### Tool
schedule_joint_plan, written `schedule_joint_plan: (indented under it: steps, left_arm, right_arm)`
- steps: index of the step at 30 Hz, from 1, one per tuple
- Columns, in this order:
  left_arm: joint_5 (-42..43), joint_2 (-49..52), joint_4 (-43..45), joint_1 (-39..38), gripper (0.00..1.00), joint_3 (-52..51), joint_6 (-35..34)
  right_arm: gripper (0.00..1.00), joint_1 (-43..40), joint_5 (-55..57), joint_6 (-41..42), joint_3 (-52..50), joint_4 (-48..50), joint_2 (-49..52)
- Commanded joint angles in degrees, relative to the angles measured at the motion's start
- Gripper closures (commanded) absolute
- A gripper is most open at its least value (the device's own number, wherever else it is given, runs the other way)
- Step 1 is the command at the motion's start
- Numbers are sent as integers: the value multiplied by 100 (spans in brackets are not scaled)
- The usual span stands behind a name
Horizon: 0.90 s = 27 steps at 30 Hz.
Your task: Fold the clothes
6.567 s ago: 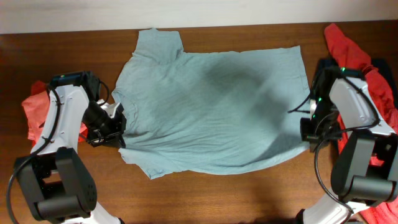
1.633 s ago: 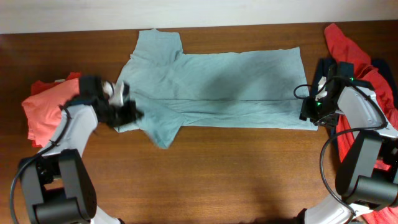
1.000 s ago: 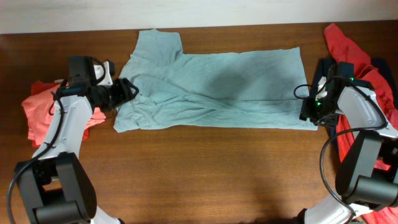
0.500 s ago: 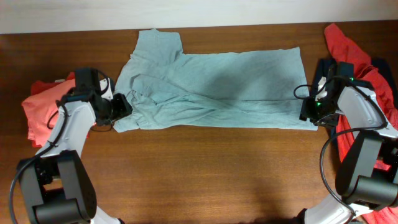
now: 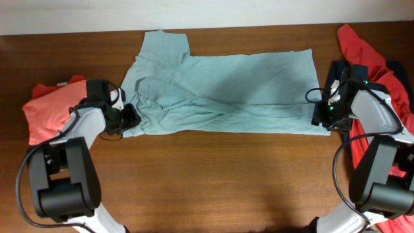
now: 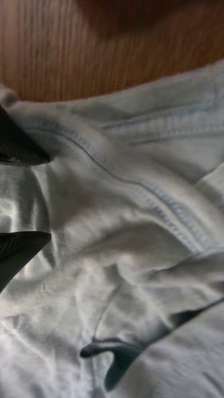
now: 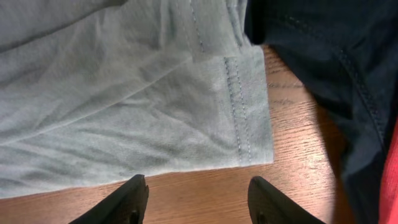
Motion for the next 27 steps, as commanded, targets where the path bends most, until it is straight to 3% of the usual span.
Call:
schedule_joint_plan:
  steps: [1,5,15,27]
  left_arm:
    - [-96,535,-319,0,69,-133,201]
    - [-1123,588,-901,48,83,-133,197]
    - [-2833,588,-1967,118,87,-133,-195]
    - [-2887,588,-2105,118,86,-133,-284]
  right_arm:
    - [43,-31,-31,7,-4,-35,20]
    - [43,-31,-28,7,-4,-44,20]
    - [43,-33,-9,0,-4,-39,20]
    - [43,-26,-529,-448,-4,243,20]
